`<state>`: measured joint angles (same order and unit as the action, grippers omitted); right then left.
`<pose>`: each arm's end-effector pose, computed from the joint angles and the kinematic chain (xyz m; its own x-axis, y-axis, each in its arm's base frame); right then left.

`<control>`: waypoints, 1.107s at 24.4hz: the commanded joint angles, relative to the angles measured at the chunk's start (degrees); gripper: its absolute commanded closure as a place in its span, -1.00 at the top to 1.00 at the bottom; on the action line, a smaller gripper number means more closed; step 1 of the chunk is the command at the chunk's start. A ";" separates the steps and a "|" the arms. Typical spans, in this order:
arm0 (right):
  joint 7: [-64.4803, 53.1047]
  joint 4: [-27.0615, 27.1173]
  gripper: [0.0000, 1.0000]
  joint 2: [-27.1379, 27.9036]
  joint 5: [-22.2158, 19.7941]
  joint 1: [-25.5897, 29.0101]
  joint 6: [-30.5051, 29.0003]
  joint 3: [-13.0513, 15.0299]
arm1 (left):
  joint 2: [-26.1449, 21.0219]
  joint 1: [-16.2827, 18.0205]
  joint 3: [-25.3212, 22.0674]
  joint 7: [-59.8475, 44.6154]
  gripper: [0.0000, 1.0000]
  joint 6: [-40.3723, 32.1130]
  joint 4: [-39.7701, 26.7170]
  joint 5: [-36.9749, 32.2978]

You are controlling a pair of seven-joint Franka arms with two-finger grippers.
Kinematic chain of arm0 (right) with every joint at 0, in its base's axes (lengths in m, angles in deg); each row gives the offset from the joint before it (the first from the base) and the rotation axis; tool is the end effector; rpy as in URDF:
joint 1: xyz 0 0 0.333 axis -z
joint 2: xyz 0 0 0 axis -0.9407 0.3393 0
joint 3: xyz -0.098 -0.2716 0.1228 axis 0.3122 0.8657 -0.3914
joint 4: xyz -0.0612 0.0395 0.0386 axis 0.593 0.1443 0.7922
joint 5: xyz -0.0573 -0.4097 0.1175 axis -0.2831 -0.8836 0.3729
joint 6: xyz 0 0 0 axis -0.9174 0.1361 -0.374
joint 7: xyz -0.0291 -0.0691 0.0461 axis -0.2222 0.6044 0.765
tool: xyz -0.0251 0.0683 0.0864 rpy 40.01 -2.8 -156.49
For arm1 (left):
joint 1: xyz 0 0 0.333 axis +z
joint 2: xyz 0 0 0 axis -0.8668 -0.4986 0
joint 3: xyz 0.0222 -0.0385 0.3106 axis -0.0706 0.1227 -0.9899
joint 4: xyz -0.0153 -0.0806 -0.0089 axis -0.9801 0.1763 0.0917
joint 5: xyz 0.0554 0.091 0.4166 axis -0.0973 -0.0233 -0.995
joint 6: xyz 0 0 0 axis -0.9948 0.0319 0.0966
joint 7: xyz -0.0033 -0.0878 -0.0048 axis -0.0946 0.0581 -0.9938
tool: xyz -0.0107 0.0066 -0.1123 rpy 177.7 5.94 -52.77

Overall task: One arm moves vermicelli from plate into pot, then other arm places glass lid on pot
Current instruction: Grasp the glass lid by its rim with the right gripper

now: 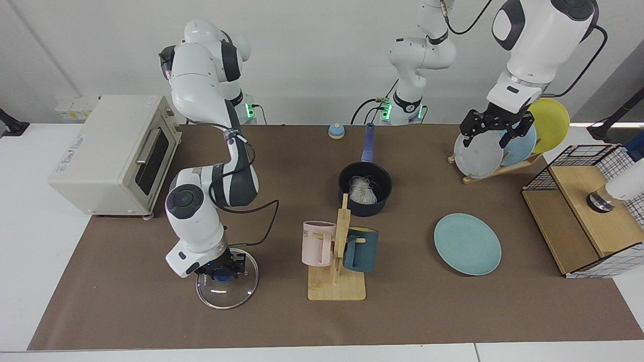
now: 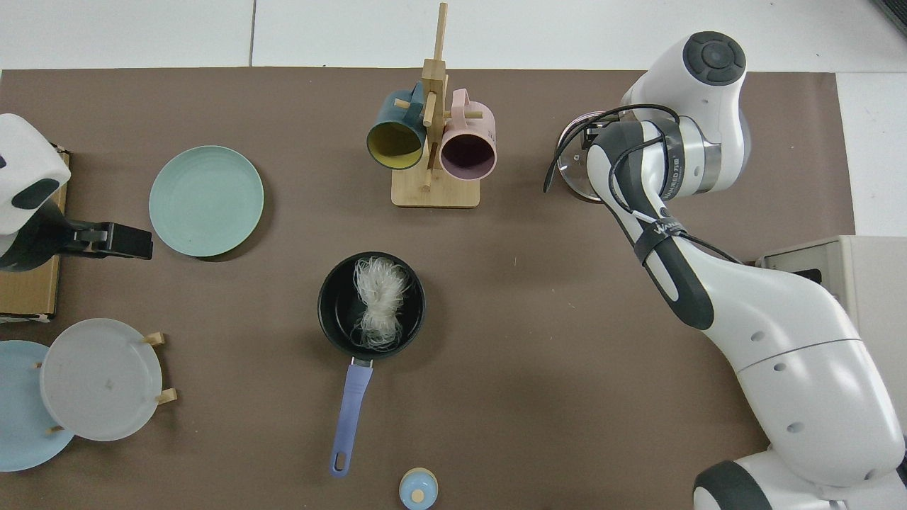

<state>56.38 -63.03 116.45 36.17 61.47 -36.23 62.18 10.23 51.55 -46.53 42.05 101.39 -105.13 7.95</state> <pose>0.8086 0.0983 0.3012 0.9957 0.0046 0.0928 0.0041 -1.0000 0.0050 0.5901 -0.0230 0.5889 0.9952 -0.0897 0.0381 -0.0896 -0.9960 -0.0046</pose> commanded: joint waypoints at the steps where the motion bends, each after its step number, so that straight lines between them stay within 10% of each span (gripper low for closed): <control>1: -2.19 -1.43 -1.00 -3.07 1.67 0.43 -0.07 -0.39 | 0.02 3.61 1.91 0.02 1.00 -0.83 0.37 0.81; 11: 4.58 -8.09 -1.00 -14.93 1.76 -1.67 5.46 -0.39 | 0.29 3.97 3.59 -0.51 1.00 -1.18 0.02 0.99; 19: 13.10 -27.59 -1.00 -34.70 1.58 -8.25 8.02 -0.30 | 0.29 3.88 4.73 -5.61 1.00 -1.27 -0.06 2.13; 27: 25.49 -28.33 -1.00 -36.74 1.67 -17.22 8.29 -0.39 | 0.20 4.67 4.47 -5.69 1.00 -1.27 0.37 1.61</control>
<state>76.43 -88.81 81.56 36.80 47.97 -26.41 61.66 10.22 55.20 -42.29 36.95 101.01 -105.14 9.08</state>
